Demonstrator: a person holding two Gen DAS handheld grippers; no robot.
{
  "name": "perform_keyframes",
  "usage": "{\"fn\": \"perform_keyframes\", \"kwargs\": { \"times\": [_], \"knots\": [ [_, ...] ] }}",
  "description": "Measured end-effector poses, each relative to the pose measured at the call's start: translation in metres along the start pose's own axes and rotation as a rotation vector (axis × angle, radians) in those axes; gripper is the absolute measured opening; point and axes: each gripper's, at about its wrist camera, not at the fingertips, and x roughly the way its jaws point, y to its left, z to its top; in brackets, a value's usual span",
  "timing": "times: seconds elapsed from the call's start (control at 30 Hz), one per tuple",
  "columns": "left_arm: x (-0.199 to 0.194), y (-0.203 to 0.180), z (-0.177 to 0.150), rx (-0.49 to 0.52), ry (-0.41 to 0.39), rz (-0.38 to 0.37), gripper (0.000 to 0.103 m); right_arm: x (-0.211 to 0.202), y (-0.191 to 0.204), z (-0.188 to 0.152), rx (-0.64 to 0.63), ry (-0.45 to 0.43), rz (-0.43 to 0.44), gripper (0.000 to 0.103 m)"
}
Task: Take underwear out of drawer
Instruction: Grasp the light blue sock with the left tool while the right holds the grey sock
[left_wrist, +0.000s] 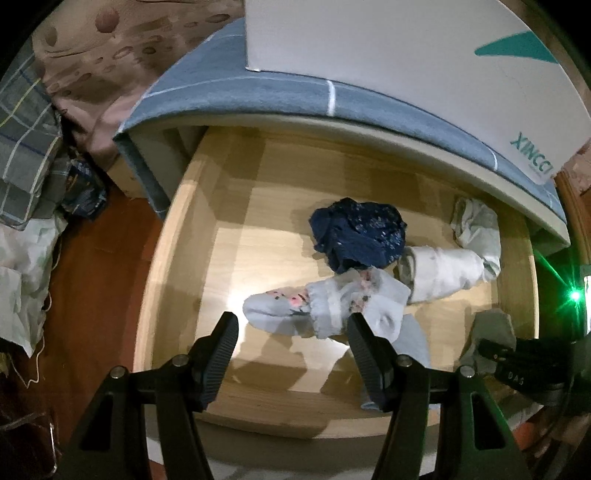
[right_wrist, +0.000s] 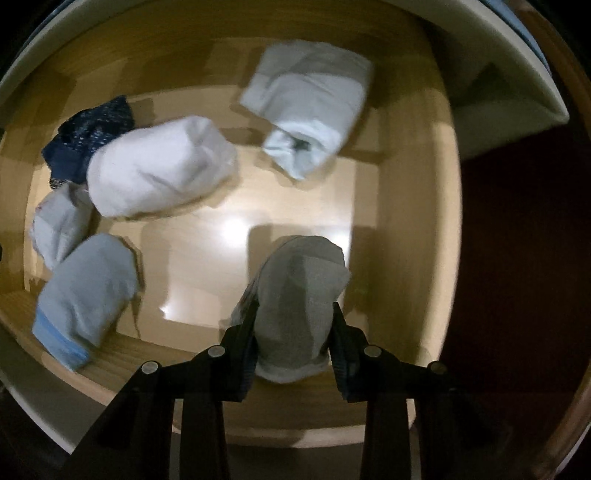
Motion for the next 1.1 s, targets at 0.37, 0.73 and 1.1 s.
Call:
{"fn": "perform_keyframes", "kwargs": {
  "times": [0.37,0.73,1.1],
  "knots": [
    [0.014,-0.024,-0.006,0.119,0.110,-0.094,0.063,0.003,-0.036,-0.008,0.040,0.002,0.018,0.030],
    [0.036,-0.067,-0.004,0.144,0.276,-0.189,0.063,0.000,0.001,-0.013,0.021,-0.024,0.000,0.033],
    [0.079,-0.086,-0.009,0.133,0.425,-0.124,0.063,-0.004,0.016,-0.024,-0.004,-0.038,0.001,0.034]
  ]
}}
